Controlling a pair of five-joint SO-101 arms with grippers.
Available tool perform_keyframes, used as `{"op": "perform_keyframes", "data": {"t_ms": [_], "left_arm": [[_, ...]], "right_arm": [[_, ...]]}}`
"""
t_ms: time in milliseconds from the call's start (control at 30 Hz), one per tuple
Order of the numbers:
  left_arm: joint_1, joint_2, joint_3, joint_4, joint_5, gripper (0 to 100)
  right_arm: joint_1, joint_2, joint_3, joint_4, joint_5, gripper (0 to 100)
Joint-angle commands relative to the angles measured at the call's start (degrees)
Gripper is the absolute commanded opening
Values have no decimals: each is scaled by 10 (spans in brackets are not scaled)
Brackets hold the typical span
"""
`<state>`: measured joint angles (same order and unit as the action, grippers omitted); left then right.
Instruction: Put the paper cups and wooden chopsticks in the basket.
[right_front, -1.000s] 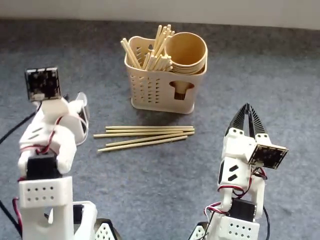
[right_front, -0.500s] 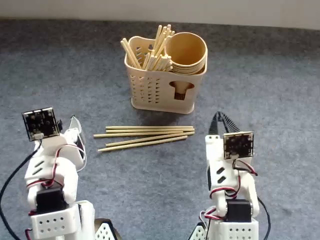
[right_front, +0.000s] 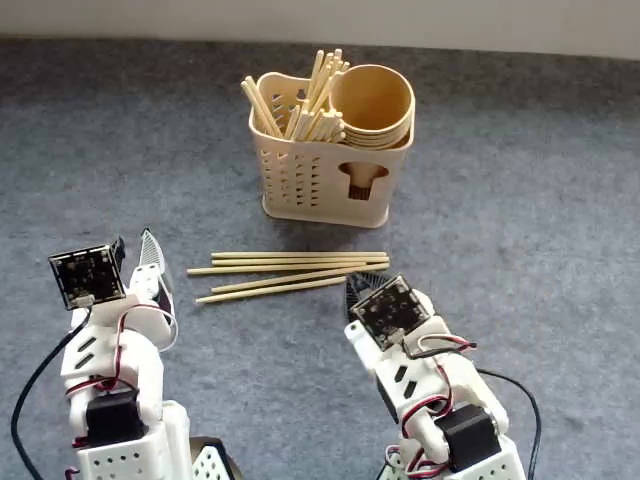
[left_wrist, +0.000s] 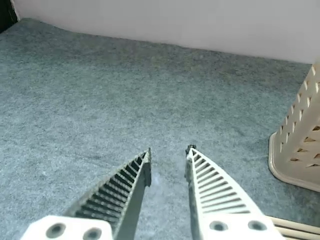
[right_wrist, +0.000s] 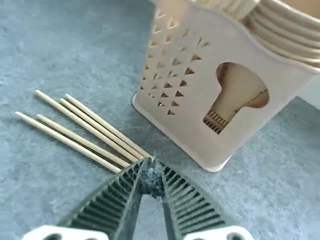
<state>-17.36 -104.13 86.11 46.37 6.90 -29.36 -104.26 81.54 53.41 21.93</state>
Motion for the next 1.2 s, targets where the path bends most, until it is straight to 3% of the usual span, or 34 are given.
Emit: {"op": "perform_keyframes", "data": {"t_ms": [0,467,767,1167], "left_arm": [[-24,-5,-1,-13,4,126],[-43,-5,0,-11,1,126],[-79,-4,0,-12,1,126],[-115,-4,0,-13,3,126]], "right_arm": [[-31,19,-44,20,11,24],[-86,412,-250,36,11,25],[-152,589,-348,34,11,121],[-211,841,-463,-74,29,123]]}}
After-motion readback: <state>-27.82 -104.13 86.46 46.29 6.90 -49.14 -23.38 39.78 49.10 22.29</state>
